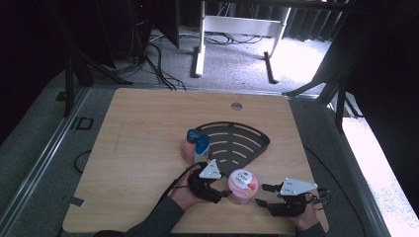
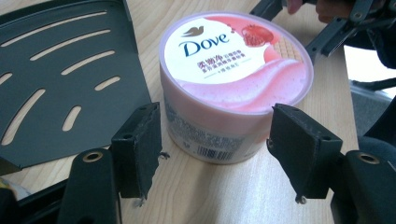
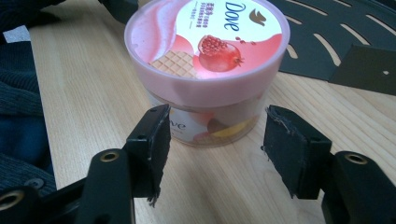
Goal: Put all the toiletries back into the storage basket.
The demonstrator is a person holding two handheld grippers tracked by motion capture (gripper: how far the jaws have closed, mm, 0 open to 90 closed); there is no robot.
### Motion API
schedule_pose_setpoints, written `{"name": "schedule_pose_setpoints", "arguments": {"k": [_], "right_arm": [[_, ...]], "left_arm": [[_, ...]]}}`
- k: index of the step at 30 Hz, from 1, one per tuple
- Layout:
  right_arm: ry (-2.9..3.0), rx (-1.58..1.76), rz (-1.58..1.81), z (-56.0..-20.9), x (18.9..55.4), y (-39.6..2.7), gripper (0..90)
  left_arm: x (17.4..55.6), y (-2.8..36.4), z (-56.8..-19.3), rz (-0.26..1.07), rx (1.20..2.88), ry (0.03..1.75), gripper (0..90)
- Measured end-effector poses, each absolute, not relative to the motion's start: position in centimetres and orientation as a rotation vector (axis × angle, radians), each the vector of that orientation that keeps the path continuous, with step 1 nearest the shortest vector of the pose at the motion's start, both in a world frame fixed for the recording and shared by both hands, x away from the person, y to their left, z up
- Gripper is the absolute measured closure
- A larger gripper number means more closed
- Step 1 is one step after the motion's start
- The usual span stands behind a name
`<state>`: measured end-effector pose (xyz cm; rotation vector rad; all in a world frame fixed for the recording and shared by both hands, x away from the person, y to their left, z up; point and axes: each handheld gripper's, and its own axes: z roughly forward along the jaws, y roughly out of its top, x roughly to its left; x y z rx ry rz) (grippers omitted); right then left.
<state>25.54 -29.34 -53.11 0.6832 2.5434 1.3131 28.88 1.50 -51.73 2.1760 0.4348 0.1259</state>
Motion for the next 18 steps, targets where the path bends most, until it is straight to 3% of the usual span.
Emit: {"name": "schedule_pose_setpoints", "arguments": {"k": [18], "right_arm": [[2.592, 0.637, 1.262, -53.9, 26.3, -27.8, 31.3]], "left_arm": [[28.7, -0.1, -53.6, 0.125, 2.256, 0.378, 25.9]]}}
